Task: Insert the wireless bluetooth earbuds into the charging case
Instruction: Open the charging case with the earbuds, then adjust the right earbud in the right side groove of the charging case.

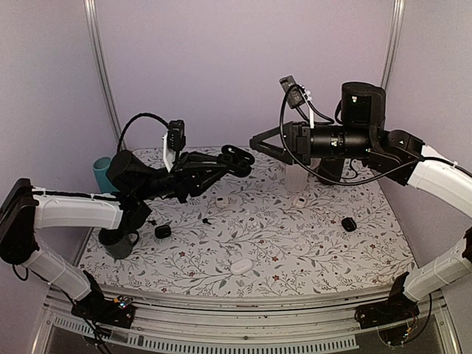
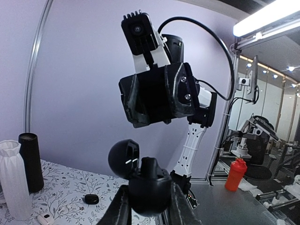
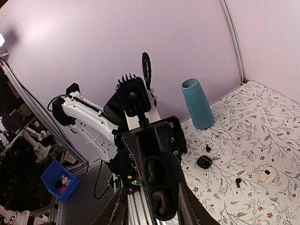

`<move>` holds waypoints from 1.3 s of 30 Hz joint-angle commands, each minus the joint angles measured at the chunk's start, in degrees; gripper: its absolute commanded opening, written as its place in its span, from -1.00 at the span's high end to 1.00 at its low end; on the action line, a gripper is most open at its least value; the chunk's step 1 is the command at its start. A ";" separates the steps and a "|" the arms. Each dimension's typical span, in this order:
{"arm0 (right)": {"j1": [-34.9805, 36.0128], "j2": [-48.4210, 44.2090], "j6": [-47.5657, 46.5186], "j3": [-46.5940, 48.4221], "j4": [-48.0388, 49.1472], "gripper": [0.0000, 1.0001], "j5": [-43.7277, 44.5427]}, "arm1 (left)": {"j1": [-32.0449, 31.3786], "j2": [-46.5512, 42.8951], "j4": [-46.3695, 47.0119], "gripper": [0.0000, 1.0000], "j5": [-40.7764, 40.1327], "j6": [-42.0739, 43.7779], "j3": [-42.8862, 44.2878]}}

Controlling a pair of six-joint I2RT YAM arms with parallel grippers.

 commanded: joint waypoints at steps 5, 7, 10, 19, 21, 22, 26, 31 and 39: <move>-0.03 -2.13 -2.48 -0.33 -0.84 0.29 -6.55 | 0.84 -1.18 -1.87 1.00 1.16 -0.12 0.30; -0.09 -2.20 -3.46 0.39 -2.60 0.29 -7.28 | 0.92 -1.13 -3.15 1.00 1.54 -0.33 0.87; -0.09 -1.69 -4.16 1.41 -6.00 0.29 -6.42 | 0.99 -1.26 -4.47 1.00 2.13 -0.39 1.50; -0.13 1.52 -3.89 3.38 -12.56 0.36 -4.61 | 1.02 -1.01 -9.38 1.00 2.74 -0.75 3.35; -0.11 2.14 -3.89 3.90 -13.21 0.41 -4.51 | 1.07 -1.05 -10.57 1.00 2.83 -0.44 3.77; -0.17 2.38 -3.84 4.16 -13.50 0.43 -4.10 | 1.04 -1.14 -11.19 1.00 2.83 -0.20 3.96; -0.16 2.95 -3.71 5.25 -14.69 0.46 -2.42 | 1.03 -1.48 -11.87 1.00 2.92 0.15 3.89; -0.15 3.21 -3.41 6.11 -15.97 0.47 -0.24 | 1.07 -2.33 -12.88 1.00 2.47 1.28 3.54; -0.08 4.07 -3.01 6.88 -16.56 0.47 -0.70 | 0.88 -3.53 -15.15 1.00 0.89 3.08 3.78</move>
